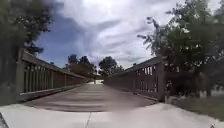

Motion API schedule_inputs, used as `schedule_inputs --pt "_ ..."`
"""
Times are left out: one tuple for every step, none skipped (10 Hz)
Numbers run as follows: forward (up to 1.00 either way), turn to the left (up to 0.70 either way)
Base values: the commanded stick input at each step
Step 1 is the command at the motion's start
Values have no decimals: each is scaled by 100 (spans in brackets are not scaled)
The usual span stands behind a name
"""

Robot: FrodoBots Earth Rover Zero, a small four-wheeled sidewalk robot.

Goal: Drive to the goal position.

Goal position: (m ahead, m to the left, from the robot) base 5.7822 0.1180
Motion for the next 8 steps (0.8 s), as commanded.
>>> schedule_inputs --pt "85 0" --pt "85 0" --pt "85 0" --pt "85 0" --pt "85 7" --pt "85 34" --pt "85 34" --pt "85 20"
